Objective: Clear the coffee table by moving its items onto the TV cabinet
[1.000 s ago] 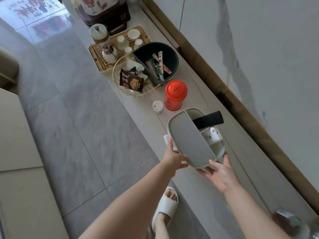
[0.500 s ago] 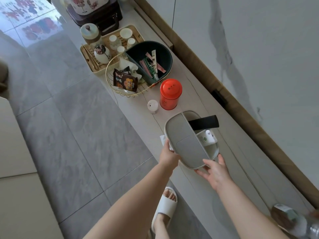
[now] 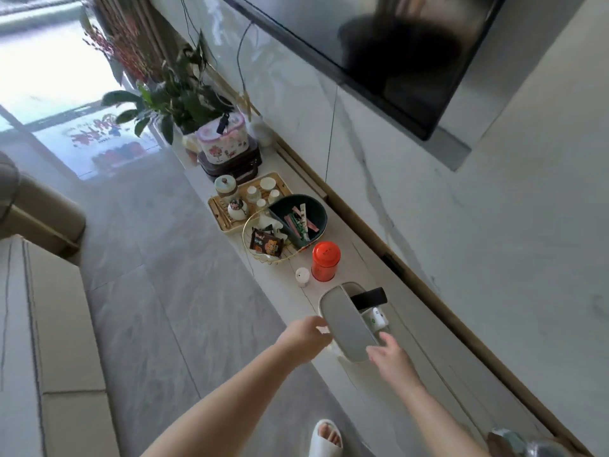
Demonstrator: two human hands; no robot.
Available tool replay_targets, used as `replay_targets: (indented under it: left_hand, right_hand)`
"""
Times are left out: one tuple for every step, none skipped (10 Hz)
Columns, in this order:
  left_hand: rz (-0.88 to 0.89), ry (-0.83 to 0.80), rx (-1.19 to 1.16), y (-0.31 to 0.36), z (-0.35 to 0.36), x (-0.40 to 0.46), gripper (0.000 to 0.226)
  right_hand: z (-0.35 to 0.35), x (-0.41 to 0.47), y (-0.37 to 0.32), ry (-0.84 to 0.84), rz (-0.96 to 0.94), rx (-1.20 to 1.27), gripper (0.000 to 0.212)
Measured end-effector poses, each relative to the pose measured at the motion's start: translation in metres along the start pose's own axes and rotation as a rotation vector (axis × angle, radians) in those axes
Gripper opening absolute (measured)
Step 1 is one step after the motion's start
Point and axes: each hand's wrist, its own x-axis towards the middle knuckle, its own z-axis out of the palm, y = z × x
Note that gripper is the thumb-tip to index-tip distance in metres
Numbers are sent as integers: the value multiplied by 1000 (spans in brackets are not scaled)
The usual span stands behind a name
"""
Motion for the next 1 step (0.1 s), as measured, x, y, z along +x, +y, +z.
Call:
replay_targets:
  left_hand:
    - [93, 92, 131, 7, -25, -36, 41]
  right_hand:
    - [-1, -40, -25, 11, -165, -273, 65]
